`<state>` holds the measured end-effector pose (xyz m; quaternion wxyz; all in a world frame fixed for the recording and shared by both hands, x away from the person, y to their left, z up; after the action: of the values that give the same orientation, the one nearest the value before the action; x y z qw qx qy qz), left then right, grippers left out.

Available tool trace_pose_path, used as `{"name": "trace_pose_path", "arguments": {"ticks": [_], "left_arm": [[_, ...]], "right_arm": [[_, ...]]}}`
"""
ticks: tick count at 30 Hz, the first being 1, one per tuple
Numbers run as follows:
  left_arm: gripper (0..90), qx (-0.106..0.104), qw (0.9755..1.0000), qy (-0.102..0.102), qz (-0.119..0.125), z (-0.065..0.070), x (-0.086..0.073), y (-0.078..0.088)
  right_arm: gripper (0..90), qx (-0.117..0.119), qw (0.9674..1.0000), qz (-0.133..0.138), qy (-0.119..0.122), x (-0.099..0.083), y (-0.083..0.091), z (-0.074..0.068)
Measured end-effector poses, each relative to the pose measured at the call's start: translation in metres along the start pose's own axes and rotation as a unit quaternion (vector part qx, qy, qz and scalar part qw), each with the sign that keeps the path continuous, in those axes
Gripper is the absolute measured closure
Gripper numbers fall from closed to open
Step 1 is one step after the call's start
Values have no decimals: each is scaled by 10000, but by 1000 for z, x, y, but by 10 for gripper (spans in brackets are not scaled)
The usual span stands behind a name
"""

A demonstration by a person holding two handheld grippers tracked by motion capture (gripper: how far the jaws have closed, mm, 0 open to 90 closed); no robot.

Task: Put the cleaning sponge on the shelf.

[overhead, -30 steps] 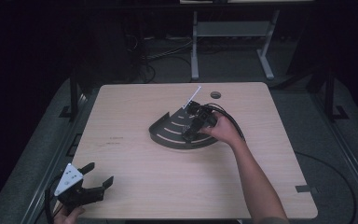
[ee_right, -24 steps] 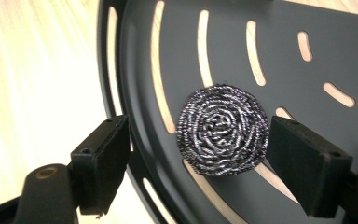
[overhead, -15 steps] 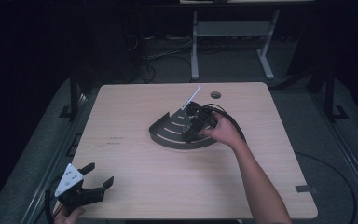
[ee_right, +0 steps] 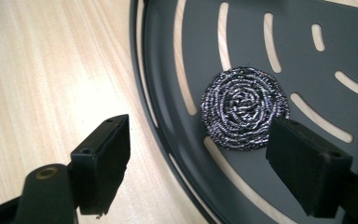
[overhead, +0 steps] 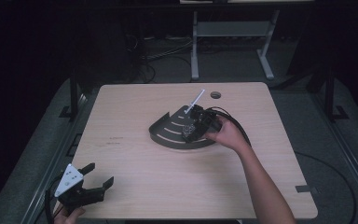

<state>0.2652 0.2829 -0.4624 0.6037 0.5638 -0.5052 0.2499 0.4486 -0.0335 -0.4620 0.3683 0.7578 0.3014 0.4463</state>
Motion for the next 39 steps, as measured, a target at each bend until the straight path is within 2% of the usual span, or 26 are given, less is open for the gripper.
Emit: {"name": "trace_pose_path", "arguments": {"ticks": [17,25,30,34,39], "left_arm": [[133,-1,10000,-12,-19,1,0,0],[133,5,10000,-19,-18,1,-1,0],[133,0,10000,-32,-9,2,0,0],[133,10,10000,-24,-22,1,-1,0],[133,6,10000,-27,-18,2,-1,0]], "right_arm": [[208,37,9998,73,167,-12,5,-20],[207,53,9997,56,217,-19,5,-30],[201,27,9997,-44,222,-23,5,-34],[203,49,9995,23,307,-23,6,-39],[202,51,9996,29,291,-29,7,-42]]}}
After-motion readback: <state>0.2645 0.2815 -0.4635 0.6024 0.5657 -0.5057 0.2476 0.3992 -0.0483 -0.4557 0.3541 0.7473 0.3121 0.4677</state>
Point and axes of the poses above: each handheld gripper's, and its own axes: y roughly backward along the jaws, x roughly out of its top, z roughly to its right, the point moved 8 cm from there along -y, roughly forward along the jaws, and after that the axes turned 15 degrees about x, right-handed, at the moved point
